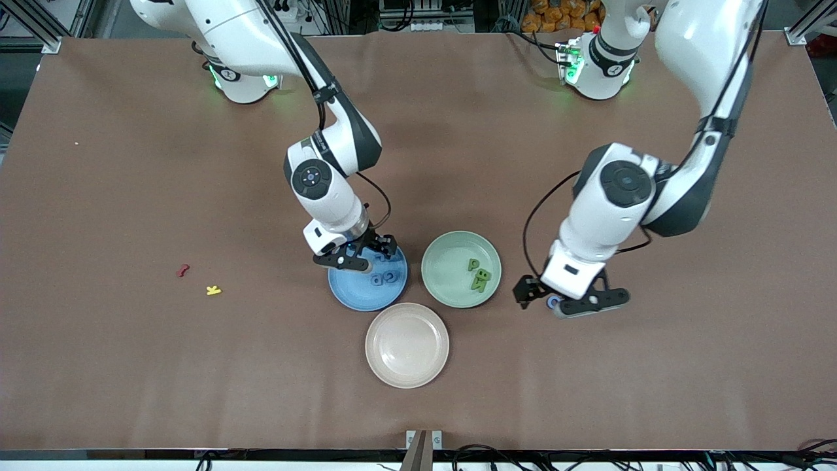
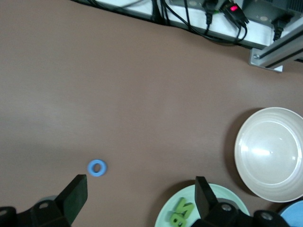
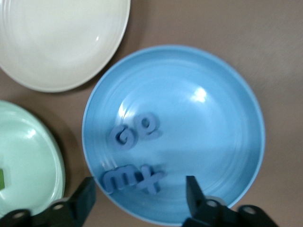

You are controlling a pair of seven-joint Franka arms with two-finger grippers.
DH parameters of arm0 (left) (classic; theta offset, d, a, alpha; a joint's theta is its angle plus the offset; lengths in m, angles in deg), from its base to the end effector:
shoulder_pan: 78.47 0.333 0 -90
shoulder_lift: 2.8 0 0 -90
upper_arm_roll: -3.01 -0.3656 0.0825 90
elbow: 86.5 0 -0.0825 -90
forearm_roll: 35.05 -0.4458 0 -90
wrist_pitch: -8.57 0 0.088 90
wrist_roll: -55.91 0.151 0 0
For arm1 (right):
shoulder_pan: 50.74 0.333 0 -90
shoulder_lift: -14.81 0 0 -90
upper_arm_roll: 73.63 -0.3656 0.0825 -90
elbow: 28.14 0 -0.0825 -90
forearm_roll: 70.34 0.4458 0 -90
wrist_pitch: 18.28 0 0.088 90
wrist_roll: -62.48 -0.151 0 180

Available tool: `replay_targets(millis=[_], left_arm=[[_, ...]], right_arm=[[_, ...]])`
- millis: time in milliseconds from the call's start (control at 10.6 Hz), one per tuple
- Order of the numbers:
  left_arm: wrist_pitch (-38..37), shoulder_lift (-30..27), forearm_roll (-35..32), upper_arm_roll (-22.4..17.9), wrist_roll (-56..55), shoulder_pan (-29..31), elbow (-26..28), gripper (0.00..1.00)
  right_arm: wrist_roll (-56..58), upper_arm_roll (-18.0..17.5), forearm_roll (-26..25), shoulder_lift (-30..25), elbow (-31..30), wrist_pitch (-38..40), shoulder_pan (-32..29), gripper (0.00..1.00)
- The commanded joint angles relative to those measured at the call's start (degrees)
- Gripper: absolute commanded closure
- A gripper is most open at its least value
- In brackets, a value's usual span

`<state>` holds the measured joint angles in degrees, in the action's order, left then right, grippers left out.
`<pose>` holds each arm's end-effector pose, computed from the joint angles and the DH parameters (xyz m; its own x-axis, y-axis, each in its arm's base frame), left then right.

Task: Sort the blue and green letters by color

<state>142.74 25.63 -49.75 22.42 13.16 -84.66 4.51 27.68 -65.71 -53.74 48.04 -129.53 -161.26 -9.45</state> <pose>0.7400 -0.3020 0.3626 0.9426 0.2175 0.2534 0.1863 -0.9722 0.1415 0.6230 0.4262 0.2064 0.9752 -0.2171 0.0423 -0.2056 -0.9602 -0.1893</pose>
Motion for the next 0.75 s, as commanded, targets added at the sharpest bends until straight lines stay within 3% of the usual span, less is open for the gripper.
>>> replay_targets(millis=[0, 188, 471, 659], left_arm=[[-6.8, -7.4, -0.5, 1.4, 5.7, 4.7, 1.3, 0.0], [-12.3, -12.6, 2.2, 2.2, 11.2, 7.9, 1.1, 0.0], [-19.7, -19.4, 8.8, 2.3, 19.3, 13.6, 1.1, 0.0], [-24.5, -22.5, 11.2, 1.4, 23.0, 15.3, 0.8, 0.0]], right_arm=[[6.2, -0.3, -1.0, -2.6, 1.1, 4.7, -8.6, 0.0], [15.0, -0.3, -1.1, -4.8, 1.1, 8.1, -17.9, 0.0], [26.4, -0.3, -6.7, -6.4, 0.8, 10.5, -30.8, 0.0], [27.8, 0.9, -8.9, -7.4, 0.5, 11.1, -34.5, 0.0]])
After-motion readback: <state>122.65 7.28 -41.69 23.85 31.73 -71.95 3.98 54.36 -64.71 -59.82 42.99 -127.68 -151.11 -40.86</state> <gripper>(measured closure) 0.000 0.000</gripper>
